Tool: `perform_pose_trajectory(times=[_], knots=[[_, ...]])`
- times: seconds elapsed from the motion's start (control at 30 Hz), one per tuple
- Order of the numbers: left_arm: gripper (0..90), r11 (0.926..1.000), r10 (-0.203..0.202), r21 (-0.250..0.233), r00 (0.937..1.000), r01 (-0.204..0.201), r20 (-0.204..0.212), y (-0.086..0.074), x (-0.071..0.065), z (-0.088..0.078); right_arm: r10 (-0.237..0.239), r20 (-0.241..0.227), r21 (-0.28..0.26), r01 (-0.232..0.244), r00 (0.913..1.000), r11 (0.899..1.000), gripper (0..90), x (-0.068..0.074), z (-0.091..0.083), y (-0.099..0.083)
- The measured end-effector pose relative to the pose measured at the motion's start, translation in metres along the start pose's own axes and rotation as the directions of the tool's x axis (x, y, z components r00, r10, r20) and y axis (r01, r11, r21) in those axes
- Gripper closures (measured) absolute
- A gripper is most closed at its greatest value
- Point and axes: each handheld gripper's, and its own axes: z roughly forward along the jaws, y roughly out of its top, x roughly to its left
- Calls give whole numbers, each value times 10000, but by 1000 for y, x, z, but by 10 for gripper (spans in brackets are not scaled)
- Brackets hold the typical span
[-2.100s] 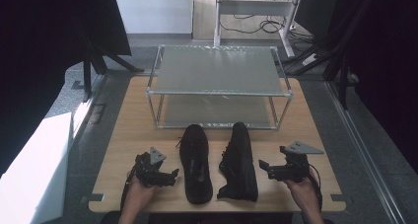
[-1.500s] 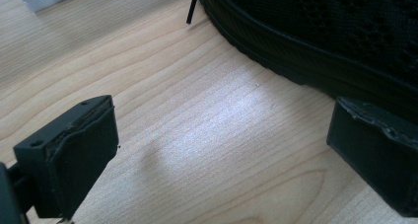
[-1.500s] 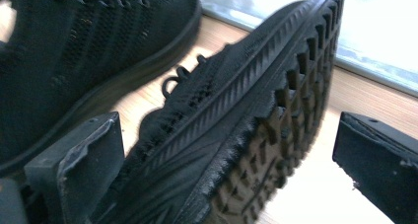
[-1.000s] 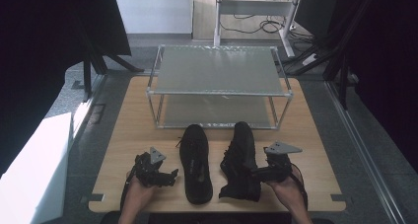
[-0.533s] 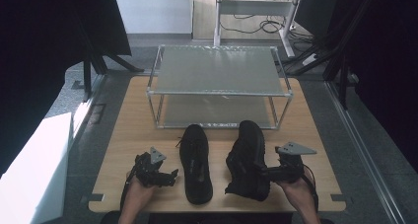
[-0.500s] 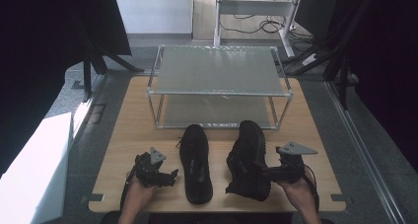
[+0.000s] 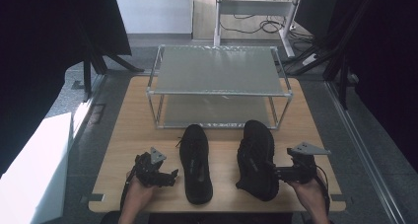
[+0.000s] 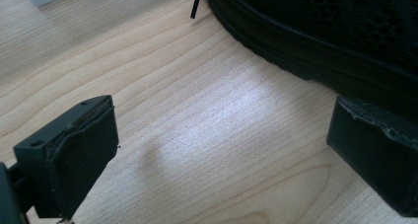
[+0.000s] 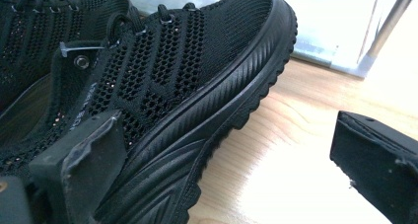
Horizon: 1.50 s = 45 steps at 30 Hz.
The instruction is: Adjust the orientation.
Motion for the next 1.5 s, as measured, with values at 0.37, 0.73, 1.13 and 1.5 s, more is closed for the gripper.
perform_pose_trajectory(times=[0.37, 0.73, 1.13, 1.5], knots=[[0, 10000, 8, 27, 10000, -8, 33, 0, -1, 1, 513, 101, 85, -514, 9986, 9986, 31, -18, -7, -11], [0, 10000, -4, 23, 10000, 4, 76, 0, -1, 1, 735, 474, 930, -777, 9962, 9926, 123, -35, 1, -27], [0, 9995, -312, 14, 9994, 311, 146, 1, 1, -1, 1270, 250, 677, -1284, 9916, 9894, 99, -42, 0, -31], [10, 9981, -618, 58, 9980, 617, 137, 4, 1, -5, 1372, 262, 317, -1380, 9902, 9899, 87, -42, -4, -30]])
